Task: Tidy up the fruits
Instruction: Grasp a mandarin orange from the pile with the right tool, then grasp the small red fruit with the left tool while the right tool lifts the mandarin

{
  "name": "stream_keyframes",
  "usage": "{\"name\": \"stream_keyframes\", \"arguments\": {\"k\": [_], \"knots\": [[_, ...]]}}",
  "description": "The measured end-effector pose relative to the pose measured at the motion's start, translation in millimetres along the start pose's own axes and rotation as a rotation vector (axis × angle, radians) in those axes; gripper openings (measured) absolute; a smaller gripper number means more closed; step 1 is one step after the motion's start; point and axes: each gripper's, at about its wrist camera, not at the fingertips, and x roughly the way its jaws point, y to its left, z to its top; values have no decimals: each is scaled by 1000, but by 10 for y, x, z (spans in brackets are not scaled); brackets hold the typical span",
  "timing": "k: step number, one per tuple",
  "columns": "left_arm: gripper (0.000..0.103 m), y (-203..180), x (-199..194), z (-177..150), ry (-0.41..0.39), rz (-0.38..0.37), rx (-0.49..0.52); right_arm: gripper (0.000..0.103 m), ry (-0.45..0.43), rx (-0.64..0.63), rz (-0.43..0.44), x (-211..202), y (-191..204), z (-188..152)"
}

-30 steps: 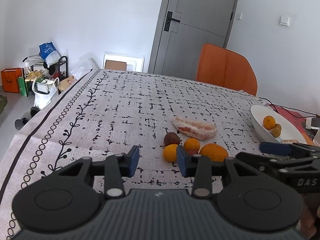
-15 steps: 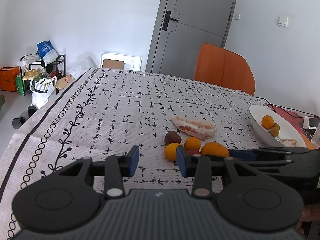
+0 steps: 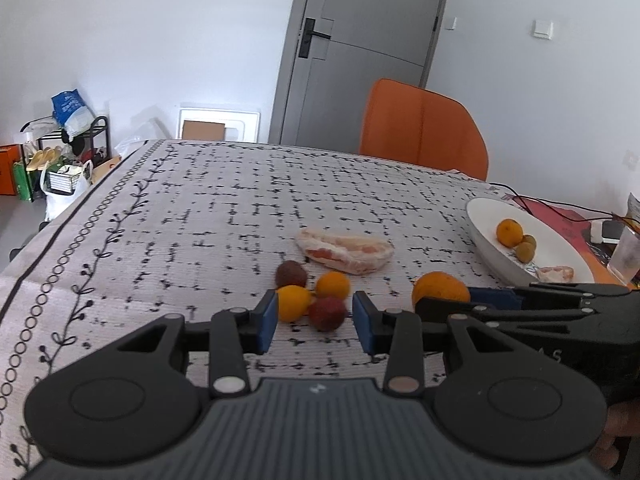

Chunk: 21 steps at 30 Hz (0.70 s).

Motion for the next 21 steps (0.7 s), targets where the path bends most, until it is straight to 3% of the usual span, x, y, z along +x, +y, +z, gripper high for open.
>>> {"name": "stream_keyframes", "arguments": {"k": [9, 13, 21], "knots": [[39, -203, 168, -52, 31, -3, 18, 37, -53, 16, -75, -227, -190, -25], [20, -264, 252, -66, 54, 11, 10, 37, -72, 32, -97, -322, -304, -32], [20, -379, 211, -32, 30, 18, 28, 37, -110, 72, -134, -504, -506, -68]]}}
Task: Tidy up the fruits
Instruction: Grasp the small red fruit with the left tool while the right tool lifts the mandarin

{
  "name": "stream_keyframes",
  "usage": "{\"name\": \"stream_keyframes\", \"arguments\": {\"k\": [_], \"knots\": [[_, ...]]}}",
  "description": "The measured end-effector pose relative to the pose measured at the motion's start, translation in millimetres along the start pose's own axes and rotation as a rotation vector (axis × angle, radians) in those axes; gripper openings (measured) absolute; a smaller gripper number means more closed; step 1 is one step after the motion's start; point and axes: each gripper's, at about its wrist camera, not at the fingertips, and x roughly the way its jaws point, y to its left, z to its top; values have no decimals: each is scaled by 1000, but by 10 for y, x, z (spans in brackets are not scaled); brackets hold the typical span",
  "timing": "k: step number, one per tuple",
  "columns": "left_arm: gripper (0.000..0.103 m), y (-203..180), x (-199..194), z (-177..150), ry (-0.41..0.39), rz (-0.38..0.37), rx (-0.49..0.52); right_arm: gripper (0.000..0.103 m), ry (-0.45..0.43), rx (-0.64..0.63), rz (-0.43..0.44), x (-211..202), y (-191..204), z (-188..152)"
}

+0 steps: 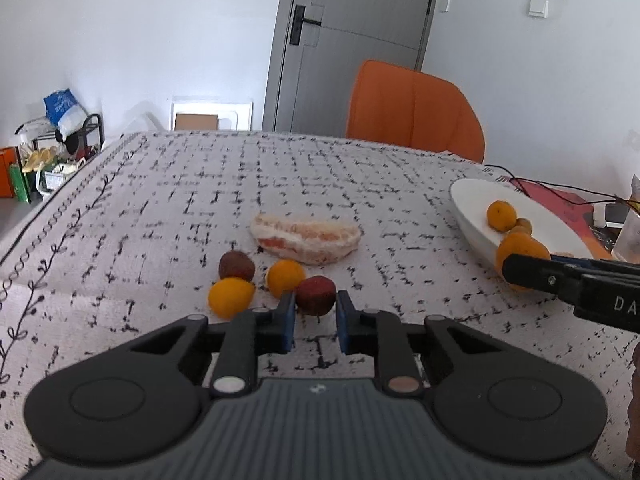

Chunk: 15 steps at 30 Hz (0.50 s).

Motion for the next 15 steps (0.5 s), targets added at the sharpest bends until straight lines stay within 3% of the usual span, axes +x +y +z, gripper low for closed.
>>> {"name": "stream_keyframes", "arguments": {"k": [15], "knots": [[20, -437, -79, 200, -51, -69, 70, 37, -39, 77, -70, -168, -426, -42]]}}
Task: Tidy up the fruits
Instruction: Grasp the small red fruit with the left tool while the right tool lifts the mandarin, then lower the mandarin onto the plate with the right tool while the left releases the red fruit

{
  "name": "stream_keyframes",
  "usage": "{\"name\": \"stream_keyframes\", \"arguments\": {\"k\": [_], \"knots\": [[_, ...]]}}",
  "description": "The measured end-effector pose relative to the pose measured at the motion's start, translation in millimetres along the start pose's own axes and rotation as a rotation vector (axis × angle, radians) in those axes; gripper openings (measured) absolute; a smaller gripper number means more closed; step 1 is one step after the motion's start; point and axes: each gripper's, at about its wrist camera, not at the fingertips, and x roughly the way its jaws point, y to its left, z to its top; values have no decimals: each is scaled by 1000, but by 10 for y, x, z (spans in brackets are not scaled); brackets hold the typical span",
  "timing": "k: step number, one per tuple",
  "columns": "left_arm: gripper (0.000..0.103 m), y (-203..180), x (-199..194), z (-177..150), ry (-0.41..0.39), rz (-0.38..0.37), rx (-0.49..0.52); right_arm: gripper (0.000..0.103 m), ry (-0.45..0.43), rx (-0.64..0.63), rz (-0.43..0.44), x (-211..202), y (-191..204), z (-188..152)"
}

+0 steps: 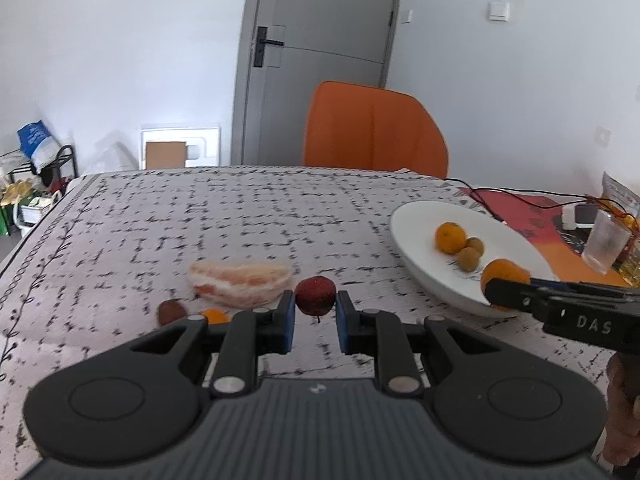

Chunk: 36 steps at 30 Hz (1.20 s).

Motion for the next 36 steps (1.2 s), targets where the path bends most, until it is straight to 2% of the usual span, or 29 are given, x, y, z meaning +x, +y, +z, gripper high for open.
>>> {"name": "stream_keyframes", "arguments": {"k": [7, 10, 36], "knots": [[20, -188, 62, 78, -12, -37, 29, 38, -7, 32, -32, -30, -158, -10], [20, -254, 79, 111, -18, -50, 42, 43, -18, 45, -39, -49, -219, -20], [20, -936, 347, 314, -34, -130, 151, 43, -68, 111, -85, -344, -628, -58]]}}
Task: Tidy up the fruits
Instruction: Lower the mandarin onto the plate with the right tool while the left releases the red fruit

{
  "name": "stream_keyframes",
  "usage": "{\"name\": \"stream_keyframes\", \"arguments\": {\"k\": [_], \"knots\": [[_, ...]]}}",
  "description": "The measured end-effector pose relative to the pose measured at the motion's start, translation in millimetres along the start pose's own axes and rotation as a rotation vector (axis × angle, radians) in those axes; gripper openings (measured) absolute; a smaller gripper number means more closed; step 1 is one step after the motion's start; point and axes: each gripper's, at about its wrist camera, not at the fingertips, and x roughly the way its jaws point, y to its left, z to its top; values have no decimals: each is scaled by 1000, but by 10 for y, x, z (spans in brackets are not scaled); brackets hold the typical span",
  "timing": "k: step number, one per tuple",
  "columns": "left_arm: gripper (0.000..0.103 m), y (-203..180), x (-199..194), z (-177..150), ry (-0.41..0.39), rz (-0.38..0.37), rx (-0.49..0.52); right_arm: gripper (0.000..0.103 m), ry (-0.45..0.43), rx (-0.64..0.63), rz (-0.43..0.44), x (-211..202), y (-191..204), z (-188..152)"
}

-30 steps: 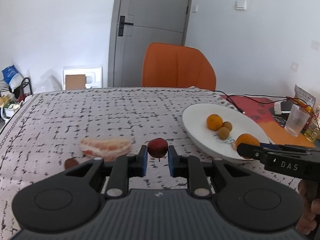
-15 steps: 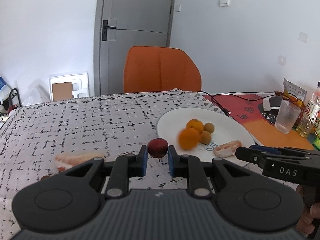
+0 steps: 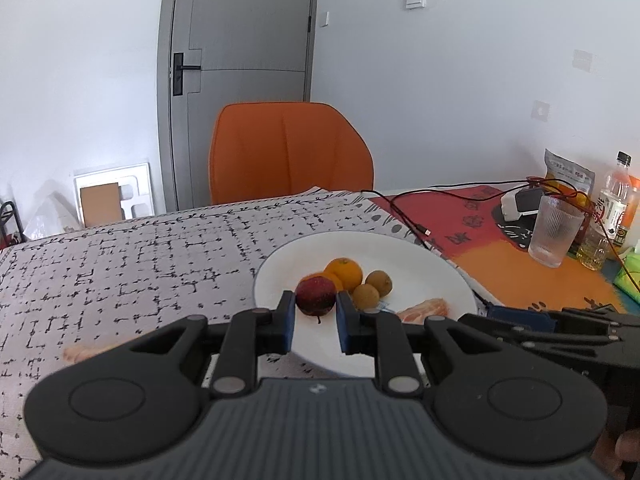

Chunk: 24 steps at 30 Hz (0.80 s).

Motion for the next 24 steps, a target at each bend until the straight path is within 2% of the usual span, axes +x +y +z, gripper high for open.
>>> {"name": "stream_keyframes", "arguments": {"k": [6, 9, 11, 13, 17, 19, 24], "knots": [[28, 38, 19, -25, 27, 21, -1, 43, 2, -3, 2, 0, 12, 1], [40, 133, -18, -43, 33, 32, -23, 44, 5, -3, 5, 6, 28, -9], [53, 191, -54, -51, 33, 50, -28, 45, 6, -3, 6, 14, 44, -12], [62, 255, -98, -60, 28, 67, -36, 46, 8, -5, 10, 20, 69, -13], [81, 388, -175, -84, 25, 105, -69, 56, 12, -8, 12, 39, 123, -10], [84, 434, -223, -101, 15, 121, -72, 59, 15, -11, 15, 53, 159, -6], [92, 546, -324, -158, 3, 159, -68, 86, -1, -16, 32, 55, 248, 10]]}}
